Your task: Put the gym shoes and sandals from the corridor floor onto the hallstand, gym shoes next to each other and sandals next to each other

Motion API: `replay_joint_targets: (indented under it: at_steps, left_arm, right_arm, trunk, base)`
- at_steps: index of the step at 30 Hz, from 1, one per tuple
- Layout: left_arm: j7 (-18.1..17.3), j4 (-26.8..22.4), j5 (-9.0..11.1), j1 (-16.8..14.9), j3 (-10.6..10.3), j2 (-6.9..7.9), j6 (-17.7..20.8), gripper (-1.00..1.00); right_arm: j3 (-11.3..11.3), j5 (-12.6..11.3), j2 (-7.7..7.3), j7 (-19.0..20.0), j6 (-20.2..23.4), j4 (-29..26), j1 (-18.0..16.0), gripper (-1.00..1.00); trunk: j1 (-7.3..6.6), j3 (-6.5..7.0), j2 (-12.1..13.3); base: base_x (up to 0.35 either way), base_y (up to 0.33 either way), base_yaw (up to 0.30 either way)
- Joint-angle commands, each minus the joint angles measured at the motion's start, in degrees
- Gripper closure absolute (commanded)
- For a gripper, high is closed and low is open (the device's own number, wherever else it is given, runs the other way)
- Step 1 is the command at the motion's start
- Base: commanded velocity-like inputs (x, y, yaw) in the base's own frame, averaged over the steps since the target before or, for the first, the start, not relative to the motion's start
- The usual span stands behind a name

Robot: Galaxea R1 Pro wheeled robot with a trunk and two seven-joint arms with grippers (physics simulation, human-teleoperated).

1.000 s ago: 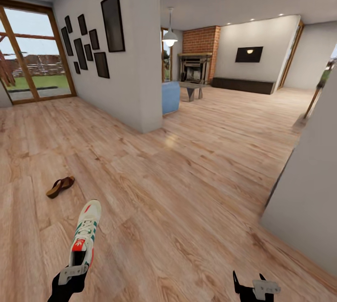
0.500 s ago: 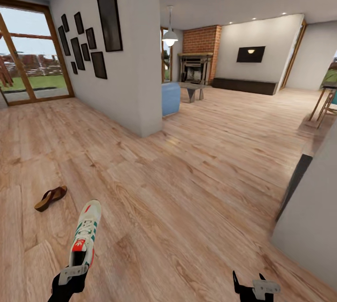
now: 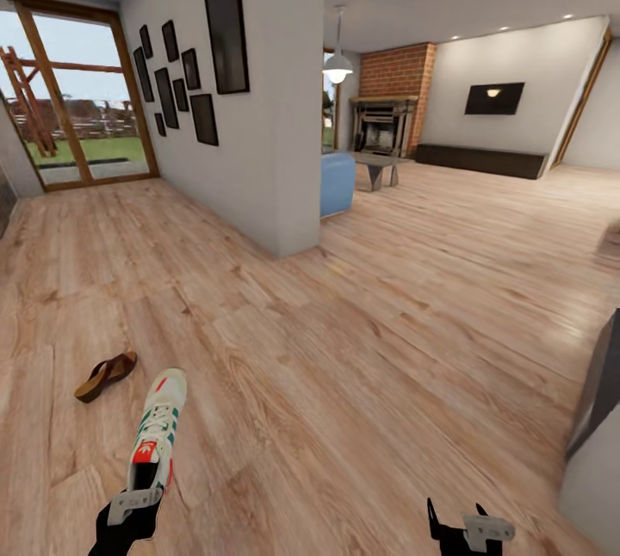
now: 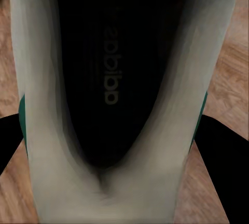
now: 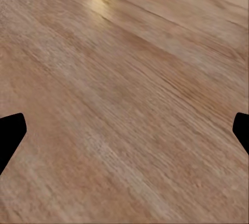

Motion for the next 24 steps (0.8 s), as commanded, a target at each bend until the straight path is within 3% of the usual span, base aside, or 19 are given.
replay_joint_targets:
  at_steps: [1,24]
  left_arm:
    - [-0.55,0.07,0.38,-0.06,0.26,-0.01,-0.05,1.00]
    - [-0.55,0.07,0.38,-0.06,0.29,-0.01,-0.03,1.00]
  right_arm:
    - [-0.06,-0.23,-0.01,0.12,-0.18,0.02,-0.01,-1.00]
    - [-0.11,-0.23,-0.01,0.11,-0.20,0.01,-0.03,-1.00]
  trunk:
    - [0.02,-0.08,-0.02]
    - [0.02,-1.36,-0.02]
  base:
    - [0.337,0.096,0.261]
    - [0.337,0.096,0.227]
